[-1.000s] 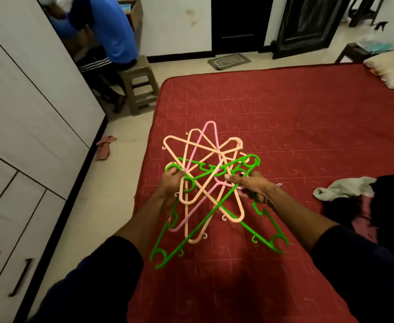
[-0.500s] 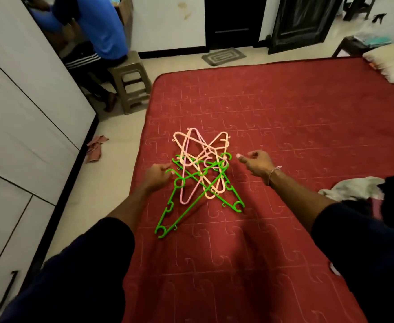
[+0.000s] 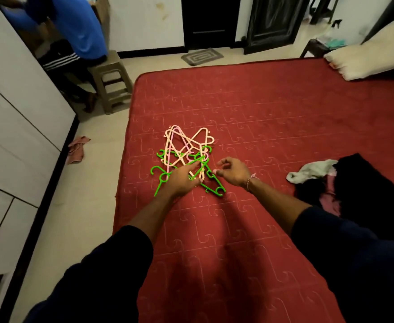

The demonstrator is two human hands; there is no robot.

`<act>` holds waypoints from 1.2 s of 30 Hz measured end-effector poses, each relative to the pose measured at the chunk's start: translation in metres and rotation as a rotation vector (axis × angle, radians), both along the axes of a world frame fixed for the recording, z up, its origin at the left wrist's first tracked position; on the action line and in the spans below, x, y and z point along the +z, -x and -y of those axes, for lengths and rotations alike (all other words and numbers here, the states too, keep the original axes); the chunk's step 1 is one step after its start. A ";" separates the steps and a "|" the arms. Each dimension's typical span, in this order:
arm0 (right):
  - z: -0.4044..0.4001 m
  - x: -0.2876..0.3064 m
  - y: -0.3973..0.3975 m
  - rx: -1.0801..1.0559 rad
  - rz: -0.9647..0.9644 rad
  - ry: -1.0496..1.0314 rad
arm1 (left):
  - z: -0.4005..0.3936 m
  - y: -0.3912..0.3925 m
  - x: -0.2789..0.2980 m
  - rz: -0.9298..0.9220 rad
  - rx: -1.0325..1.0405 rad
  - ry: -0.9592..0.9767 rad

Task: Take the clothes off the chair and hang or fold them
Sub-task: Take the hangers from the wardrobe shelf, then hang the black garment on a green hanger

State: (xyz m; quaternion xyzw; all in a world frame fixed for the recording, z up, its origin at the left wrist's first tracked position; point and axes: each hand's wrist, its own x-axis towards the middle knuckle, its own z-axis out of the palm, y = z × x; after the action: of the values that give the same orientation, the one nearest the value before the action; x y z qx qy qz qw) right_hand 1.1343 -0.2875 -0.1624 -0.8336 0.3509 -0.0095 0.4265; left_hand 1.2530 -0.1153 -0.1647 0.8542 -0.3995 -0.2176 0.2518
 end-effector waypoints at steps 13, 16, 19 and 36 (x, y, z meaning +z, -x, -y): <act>-0.026 0.067 0.185 0.118 -0.208 0.270 | 0.005 0.157 0.047 0.052 -0.226 0.011; -0.023 0.078 0.224 0.072 -0.208 0.259 | 0.019 0.185 0.061 0.076 -0.289 0.020; -0.014 0.085 0.260 0.011 -0.228 0.260 | 0.037 0.213 0.071 0.083 -0.329 0.029; 0.143 0.044 0.428 -0.189 -0.268 0.105 | 0.205 0.352 0.053 0.052 -0.437 -0.057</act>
State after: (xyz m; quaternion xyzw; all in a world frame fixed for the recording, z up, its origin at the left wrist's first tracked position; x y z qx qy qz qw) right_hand 0.7062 -0.4304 -0.1187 -0.8117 0.4805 0.0431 0.3291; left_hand 0.9011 -0.3204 -0.1115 0.7593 -0.5752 -0.2564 0.1639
